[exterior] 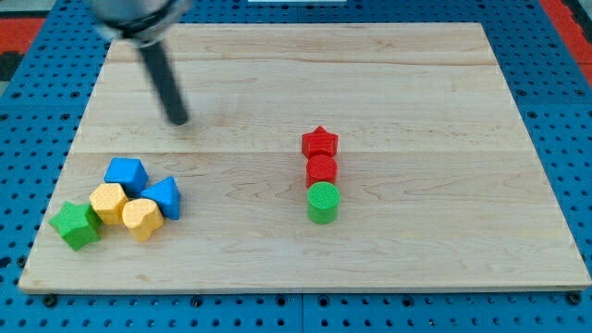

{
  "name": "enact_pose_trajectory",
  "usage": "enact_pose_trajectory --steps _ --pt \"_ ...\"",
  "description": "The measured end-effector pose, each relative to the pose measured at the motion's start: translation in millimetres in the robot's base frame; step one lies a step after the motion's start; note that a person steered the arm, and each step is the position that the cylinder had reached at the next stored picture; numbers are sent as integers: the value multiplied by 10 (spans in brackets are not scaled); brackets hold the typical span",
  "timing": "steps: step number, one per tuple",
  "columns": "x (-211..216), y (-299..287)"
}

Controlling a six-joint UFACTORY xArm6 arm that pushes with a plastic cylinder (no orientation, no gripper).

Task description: Separate the red circle from the vertical line of blocks

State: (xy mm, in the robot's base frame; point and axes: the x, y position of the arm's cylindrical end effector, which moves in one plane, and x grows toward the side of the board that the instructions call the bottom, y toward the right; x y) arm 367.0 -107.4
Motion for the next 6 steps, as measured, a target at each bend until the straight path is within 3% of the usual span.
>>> enact_pose_trajectory --steps 1,2,3,4,5,6 --pt "-101 1293" --pt "649 1353" --pt "891 1215" --pt "825 1990" --pt "1501 1903" --pt "1569 744"
